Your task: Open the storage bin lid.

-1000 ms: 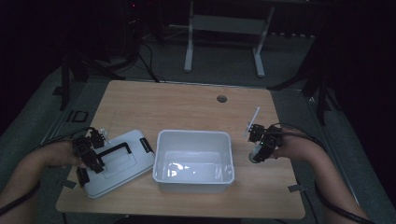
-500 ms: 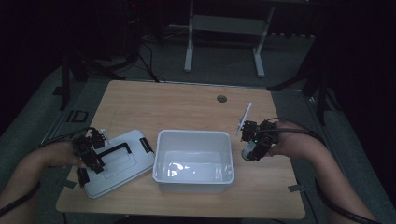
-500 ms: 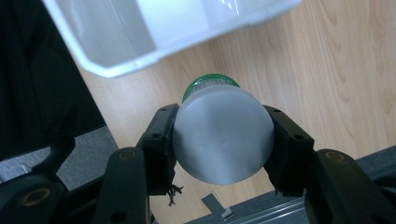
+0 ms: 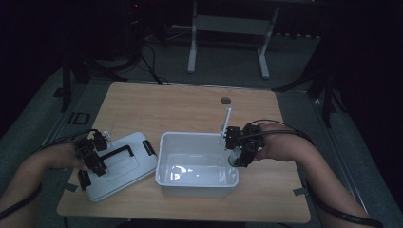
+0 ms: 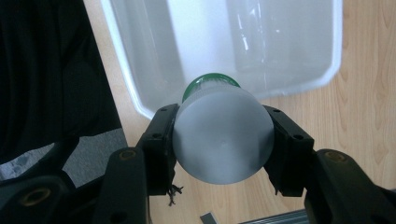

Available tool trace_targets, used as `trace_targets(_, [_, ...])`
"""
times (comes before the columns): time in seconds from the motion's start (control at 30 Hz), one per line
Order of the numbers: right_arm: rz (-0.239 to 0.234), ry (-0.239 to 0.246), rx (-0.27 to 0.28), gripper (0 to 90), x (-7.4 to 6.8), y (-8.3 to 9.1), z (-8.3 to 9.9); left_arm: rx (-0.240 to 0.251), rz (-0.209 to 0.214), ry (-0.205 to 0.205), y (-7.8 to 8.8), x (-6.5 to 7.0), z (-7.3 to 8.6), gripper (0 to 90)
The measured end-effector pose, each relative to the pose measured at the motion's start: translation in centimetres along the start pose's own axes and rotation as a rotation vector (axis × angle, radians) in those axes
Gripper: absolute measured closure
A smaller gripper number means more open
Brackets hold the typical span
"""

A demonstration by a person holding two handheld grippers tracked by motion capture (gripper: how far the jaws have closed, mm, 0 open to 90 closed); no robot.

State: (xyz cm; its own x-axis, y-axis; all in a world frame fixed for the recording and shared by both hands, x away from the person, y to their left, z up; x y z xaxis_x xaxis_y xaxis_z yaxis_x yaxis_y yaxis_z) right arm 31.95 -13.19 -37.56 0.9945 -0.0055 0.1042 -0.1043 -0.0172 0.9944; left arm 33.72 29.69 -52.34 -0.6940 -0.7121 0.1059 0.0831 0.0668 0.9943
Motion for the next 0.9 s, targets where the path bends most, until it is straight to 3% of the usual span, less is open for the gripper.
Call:
trace_targets(0.33, [-0.010,0.048,0.010,49.9,-0.2,-1.9,-2.7,0.001,0.000,-0.002,-0.1,0.0,0.1,35.7])
trace_targets(0.7, [-0.053,0.063,-0.027,49.9,-0.1,-5.5,-4.0,-0.004,-0.010,-0.011,-0.2,0.1,0.1,35.7])
trace_targets(0.9, [-0.055,0.061,-0.035,50.0,0.0,-7.5,-4.4,0.017,-0.004,-0.009,0.2,0.1,0.1,35.7])
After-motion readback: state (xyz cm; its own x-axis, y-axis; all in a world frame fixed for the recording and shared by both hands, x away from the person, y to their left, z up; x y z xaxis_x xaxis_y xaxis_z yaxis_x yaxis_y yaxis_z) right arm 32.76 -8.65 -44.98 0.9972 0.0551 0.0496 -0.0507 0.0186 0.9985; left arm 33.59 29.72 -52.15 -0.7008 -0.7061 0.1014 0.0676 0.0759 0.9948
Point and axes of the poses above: each handheld gripper's, and its own axes: y roughly backward along the jaws, z roughly out of its underside, x roughly to its right, the point moved 5 cm from there along -y, roughly forward along the jaws, and after that the axes turned 9 degrees about y, right-handed, at the moved point
